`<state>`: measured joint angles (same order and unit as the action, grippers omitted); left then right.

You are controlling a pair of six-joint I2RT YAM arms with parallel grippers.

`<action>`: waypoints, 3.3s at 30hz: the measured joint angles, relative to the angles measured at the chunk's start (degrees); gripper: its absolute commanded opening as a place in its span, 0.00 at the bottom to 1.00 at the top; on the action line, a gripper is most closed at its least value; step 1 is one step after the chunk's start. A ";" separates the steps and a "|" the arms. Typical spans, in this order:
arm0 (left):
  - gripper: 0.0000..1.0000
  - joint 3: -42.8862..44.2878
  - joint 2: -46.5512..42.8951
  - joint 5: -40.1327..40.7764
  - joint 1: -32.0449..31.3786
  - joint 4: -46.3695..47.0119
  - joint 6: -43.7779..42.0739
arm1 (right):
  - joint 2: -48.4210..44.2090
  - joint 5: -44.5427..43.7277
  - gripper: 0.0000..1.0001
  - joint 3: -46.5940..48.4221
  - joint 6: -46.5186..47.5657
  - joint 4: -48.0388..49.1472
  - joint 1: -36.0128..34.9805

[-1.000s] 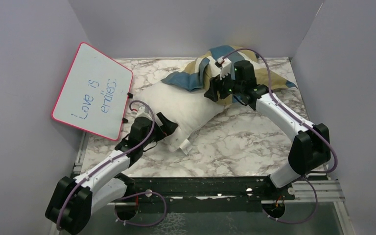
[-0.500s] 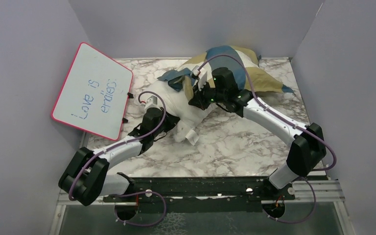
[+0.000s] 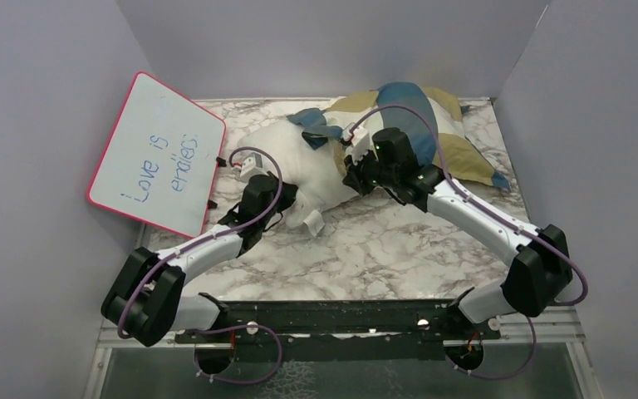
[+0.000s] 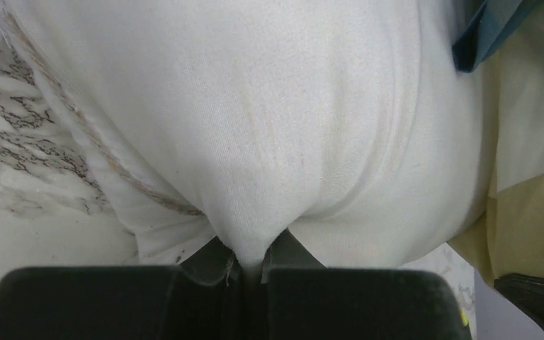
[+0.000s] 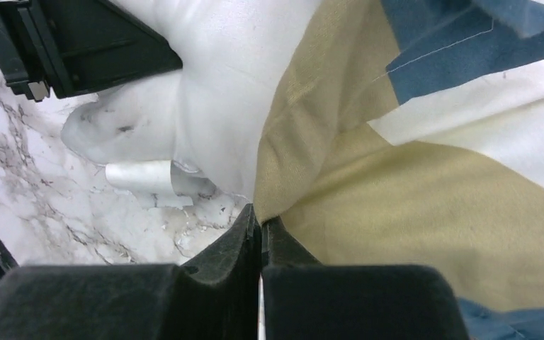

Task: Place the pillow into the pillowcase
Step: Stuff the pillow into the pillowcase.

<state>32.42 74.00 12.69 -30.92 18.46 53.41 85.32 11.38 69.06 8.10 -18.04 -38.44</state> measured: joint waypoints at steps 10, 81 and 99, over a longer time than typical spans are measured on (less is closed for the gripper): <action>0.09 -1.01 -5.25 -0.61 -0.02 -0.96 -6.08 | -4.04 8.79 0.54 -1.03 -3.26 -1.70 0.83; 0.58 40.22 35.60 -24.35 17.27 0.81 5.40 | -3.34 12.09 0.00 -2.95 -2.58 -5.16 0.63; 0.42 41.92 35.85 -27.65 16.13 2.84 6.99 | -3.34 12.09 0.00 -4.11 -3.17 -4.46 0.63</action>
<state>74.35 109.84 -14.96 -14.79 21.30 60.40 81.97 23.46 64.95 4.93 -22.50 -37.80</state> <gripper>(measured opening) 0.504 0.014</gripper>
